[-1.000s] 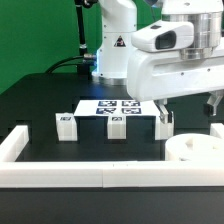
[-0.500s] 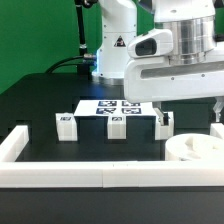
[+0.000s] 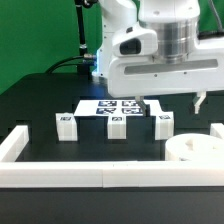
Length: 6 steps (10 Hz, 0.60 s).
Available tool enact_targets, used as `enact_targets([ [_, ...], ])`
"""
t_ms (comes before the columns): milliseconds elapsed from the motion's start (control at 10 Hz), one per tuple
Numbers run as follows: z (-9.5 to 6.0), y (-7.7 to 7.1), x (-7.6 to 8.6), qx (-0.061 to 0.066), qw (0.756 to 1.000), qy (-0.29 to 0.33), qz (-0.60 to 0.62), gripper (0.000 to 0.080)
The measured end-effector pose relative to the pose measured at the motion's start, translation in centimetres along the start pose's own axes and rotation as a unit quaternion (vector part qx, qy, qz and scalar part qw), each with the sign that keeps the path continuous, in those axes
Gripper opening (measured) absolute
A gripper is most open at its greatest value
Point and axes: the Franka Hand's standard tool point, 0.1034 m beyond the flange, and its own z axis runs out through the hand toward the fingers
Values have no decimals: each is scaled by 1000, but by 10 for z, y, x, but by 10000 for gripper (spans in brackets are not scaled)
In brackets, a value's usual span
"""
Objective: Assemble stool
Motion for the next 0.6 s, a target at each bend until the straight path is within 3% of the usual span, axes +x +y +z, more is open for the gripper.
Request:
enact_targets([
  [300, 3, -1, -6, -1, 994, -108, -1, 648],
  [500, 18, 1, -25, -8, 976, -217, 5, 648],
  [600, 24, 0, -24, -15, 965, -260, 0, 648],
])
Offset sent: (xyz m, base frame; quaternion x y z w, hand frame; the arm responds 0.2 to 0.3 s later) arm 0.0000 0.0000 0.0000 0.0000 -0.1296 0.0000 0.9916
